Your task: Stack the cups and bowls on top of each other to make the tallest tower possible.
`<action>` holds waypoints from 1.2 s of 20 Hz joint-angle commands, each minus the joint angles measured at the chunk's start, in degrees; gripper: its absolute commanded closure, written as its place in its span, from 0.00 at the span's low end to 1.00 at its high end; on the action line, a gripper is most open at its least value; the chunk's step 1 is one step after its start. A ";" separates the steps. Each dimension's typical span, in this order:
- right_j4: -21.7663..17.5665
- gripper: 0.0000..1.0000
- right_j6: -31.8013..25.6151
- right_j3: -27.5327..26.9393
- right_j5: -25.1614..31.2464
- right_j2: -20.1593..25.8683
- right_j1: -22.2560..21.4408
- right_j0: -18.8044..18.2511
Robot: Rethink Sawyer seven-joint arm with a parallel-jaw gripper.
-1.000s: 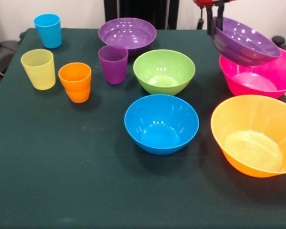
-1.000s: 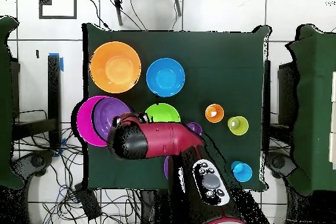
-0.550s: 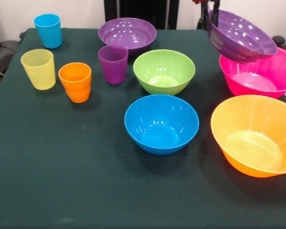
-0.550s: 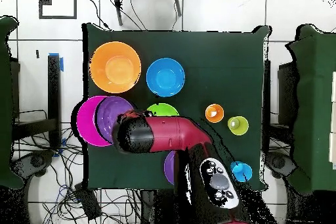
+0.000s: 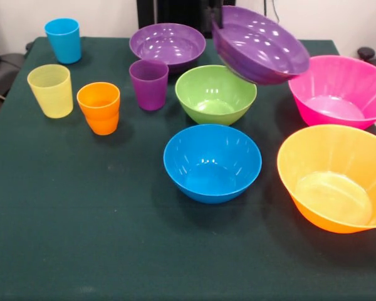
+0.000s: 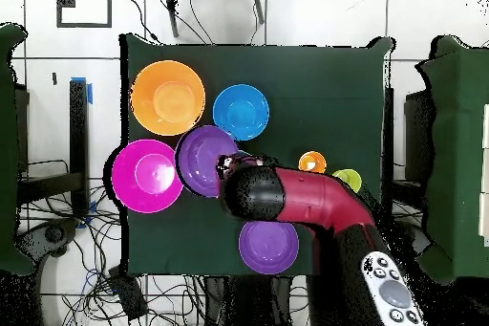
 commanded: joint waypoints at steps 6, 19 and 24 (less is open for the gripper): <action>-6.11 1.00 -8.82 -0.24 6.28 7.30 -0.38 -4.95; -8.60 1.00 -7.57 0.76 6.29 11.55 0.07 -8.78; -9.05 1.00 -6.84 1.32 6.34 12.57 -0.31 -9.77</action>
